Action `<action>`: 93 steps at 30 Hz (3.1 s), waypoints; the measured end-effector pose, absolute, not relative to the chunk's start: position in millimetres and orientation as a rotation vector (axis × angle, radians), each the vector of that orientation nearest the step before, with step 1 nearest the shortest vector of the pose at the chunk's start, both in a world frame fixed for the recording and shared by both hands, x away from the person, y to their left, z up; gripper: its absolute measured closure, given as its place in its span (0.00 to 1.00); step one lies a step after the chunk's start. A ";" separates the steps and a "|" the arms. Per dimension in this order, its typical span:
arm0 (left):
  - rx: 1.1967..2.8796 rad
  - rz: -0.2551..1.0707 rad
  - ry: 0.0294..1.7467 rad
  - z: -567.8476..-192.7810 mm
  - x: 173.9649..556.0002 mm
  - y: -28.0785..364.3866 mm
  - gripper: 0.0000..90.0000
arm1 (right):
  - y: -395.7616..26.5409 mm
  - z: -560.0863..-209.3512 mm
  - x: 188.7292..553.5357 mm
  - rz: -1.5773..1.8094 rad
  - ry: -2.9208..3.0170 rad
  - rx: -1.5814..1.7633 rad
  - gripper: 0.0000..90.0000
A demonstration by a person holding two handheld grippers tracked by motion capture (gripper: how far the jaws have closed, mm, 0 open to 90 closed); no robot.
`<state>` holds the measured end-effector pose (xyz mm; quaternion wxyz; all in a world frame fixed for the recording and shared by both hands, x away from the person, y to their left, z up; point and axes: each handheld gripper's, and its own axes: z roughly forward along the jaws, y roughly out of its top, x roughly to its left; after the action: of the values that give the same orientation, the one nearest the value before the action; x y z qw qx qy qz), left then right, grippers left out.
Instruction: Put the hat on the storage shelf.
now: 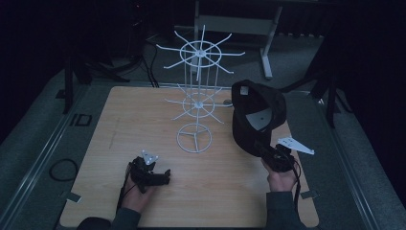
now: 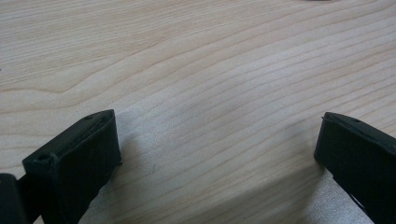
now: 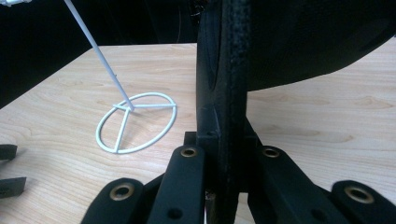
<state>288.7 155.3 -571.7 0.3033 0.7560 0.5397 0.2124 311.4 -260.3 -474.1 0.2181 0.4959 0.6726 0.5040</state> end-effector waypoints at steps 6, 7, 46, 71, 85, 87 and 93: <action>2.003 0.563 1.430 -571.7 288.7 155.3 0.00 | -259.5 -470.8 312.4 1.387 1.871 1.367 0.96; 2.003 0.563 1.431 -571.7 288.7 155.3 0.00 | -259.4 -470.4 312.3 1.385 1.872 1.365 0.96; 2.002 0.564 1.431 -571.7 288.7 155.2 0.00 | -255.3 -444.1 305.7 1.319 1.838 1.279 0.96; 2.004 0.564 1.430 -571.6 288.8 155.3 0.00 | -252.9 -427.6 301.0 1.326 1.825 1.228 0.96; 2.004 0.563 1.432 -571.7 288.8 155.0 0.00 | -251.7 -416.4 296.4 1.327 1.820 1.195 0.96; 2.002 0.562 1.433 -571.7 288.8 154.9 0.00 | -251.5 -415.4 296.2 1.329 1.818 1.191 0.96; 2.001 0.562 1.433 -571.7 288.8 154.8 0.00 | -250.8 -412.4 295.4 1.331 1.819 1.181 0.96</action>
<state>288.8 154.8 -571.7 0.3037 0.7552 0.5408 0.2122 295.4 -250.8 -412.4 0.2941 0.4437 0.6833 0.4998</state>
